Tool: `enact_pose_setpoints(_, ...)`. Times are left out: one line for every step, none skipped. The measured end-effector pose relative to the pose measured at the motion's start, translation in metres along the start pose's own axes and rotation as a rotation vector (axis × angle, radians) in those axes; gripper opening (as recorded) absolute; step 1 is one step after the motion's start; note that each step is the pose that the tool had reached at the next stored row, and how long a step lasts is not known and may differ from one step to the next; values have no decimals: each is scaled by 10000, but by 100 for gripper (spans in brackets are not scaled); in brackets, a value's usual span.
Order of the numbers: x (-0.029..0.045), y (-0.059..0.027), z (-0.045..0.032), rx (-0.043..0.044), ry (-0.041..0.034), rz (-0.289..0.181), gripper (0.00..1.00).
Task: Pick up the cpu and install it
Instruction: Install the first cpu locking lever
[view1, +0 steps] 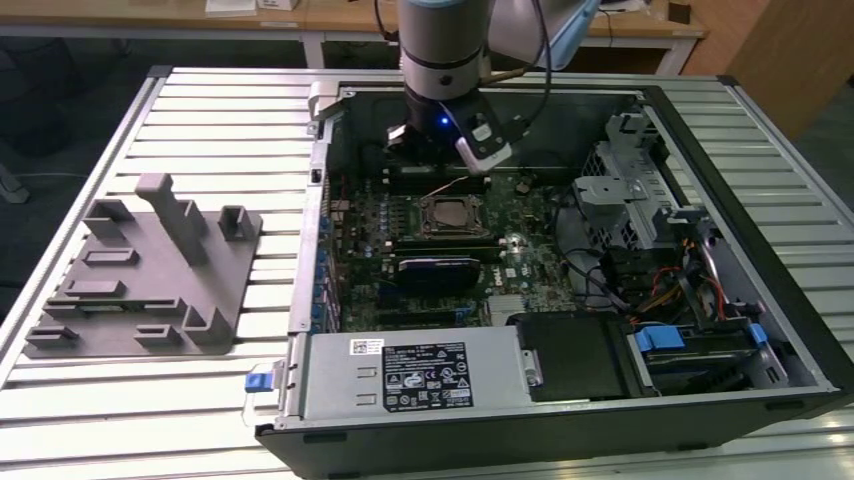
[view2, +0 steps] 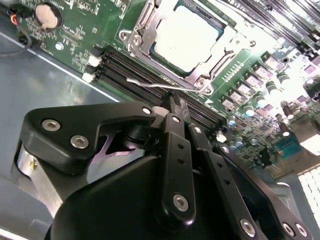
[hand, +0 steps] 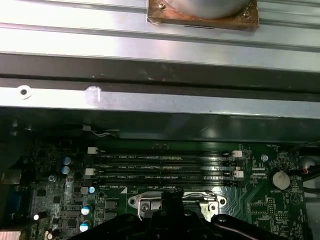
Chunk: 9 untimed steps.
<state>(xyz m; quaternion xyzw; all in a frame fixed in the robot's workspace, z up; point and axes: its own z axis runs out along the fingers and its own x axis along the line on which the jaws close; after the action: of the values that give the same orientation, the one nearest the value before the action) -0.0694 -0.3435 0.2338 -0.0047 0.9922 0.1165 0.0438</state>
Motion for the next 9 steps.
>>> enact_pose_setpoints(1,-2,11,7,-25,83,11)
enact_pose_setpoints(0,-4,16,14,-41,151,11)
enact_pose_setpoints(-2,-5,21,22,-55,210,11)
enact_pose_setpoints(-5,-6,25,29,-68,265,11)
enact_pose_setpoints(-8,-7,30,34,-81,319,11)
enact_pose_setpoints(-9,-9,36,40,-96,383,11)
enact_pose_setpoints(-10,-10,43,46,-114,457,11)
enact_pose_setpoints(-10,-11,49,55,-135,546,11)
enact_pose_setpoints(-10,-13,54,63,-155,629,11)
